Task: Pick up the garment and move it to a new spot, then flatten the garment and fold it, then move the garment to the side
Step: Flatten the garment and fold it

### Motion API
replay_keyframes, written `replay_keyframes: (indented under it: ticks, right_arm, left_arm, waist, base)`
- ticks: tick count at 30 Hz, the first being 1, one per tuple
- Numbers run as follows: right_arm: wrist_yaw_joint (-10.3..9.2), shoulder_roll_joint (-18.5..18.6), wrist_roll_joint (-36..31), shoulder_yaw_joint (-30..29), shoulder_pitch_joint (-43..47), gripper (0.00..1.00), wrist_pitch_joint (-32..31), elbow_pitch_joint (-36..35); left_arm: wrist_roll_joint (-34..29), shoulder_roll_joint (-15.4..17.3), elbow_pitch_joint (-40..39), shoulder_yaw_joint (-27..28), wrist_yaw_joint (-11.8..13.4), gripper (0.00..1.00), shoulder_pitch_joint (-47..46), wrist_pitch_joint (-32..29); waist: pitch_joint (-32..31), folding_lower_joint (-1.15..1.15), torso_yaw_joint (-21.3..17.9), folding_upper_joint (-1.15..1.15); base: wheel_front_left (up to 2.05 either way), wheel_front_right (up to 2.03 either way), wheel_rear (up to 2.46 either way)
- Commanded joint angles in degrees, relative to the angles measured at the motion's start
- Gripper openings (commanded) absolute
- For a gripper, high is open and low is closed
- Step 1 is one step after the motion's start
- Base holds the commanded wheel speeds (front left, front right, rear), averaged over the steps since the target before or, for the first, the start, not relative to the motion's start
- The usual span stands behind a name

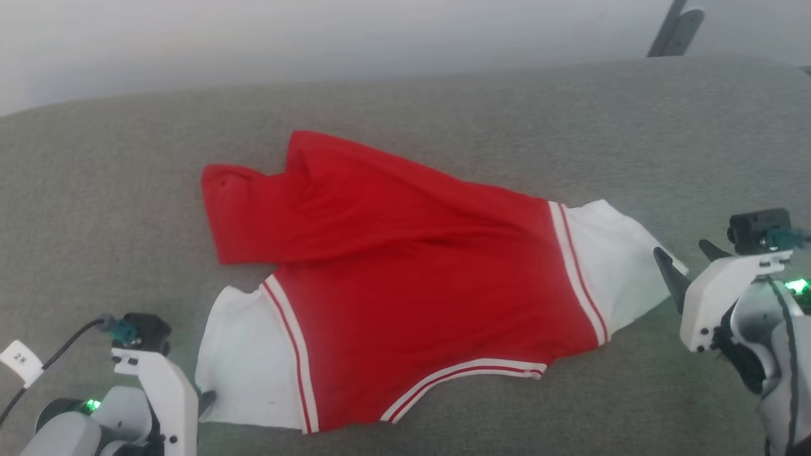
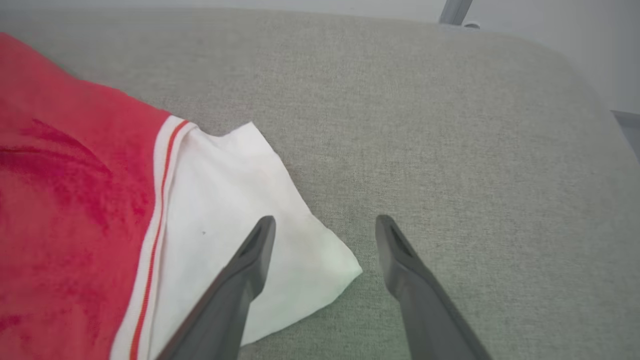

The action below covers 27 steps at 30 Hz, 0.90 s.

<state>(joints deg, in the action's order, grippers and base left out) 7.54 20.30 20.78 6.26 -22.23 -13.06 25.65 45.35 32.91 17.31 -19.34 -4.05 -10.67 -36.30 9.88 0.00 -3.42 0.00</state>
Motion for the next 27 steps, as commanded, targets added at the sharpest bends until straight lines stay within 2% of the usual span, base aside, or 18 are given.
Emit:
replay_keyframes:
  ticks: [1, 8, 14, 15, 16, 22, 27]
  right_arm:
    - [-0.10, 0.34, 0.73, 0.77, -0.75, 1.00, -0.96, 0.61]
    - [-0.10, 5.55, 7.78, 6.21, -6.06, 1.00, -12.08, 7.15]
    - [-0.05, 5.69, 12.46, 10.05, -7.99, 1.00, -20.30, 13.04]
    - [-0.05, 5.72, 12.87, 10.89, -8.16, 0.43, -21.61, 13.82]
    - [-0.05, 5.63, 13.64, 11.89, -8.32, 0.00, -22.98, 14.21]
    - [-0.05, 7.01, 18.29, 13.21, -12.21, 0.00, -24.47, 11.94]
    - [-0.06, 8.10, 22.02, 12.98, -15.35, 0.00, -22.73, 6.83]
  left_arm:
    - [-0.46, -1.86, 0.85, -1.71, -0.38, 0.00, 0.77, -0.91]
    - [-1.13, -3.00, -1.05, -2.79, -0.79, 0.00, -2.17, -0.35]
    - [-1.10, -3.53, -1.24, -3.28, -1.02, 0.00, -3.33, 0.13]
    - [-1.06, -3.62, -1.11, -3.33, -1.06, 0.00, -3.56, 0.27]
    - [-1.05, -3.66, -0.96, -3.38, -1.13, 0.00, -3.73, 0.32]
    - [0.33, -2.59, -1.85, -1.27, -0.22, 0.00, -6.95, -0.18]
    - [1.78, 0.29, -6.07, 1.75, 0.75, 0.00, -10.40, -2.03]
  waist:
    - [0.90, 0.00, 0.95, 0.00]
    - [3.68, 0.00, 3.88, 0.00]
    - [4.83, 0.00, 5.04, 0.00]
    - [4.96, 0.00, 5.14, 0.00]
    - [5.04, 0.00, 5.21, 0.00]
    - [4.04, 0.00, 4.98, 0.00]
    - [1.52, 0.00, 4.00, 0.00]
  base:
    - [0.00, 0.00, 0.00]
    - [0.00, 0.00, 0.00]
    - [0.00, 0.00, 0.00]
    - [0.00, 0.00, 0.00]
    - [0.00, 0.00, 0.00]
    - [0.00, 0.00, 0.00]
    - [0.00, 0.00, 0.00]
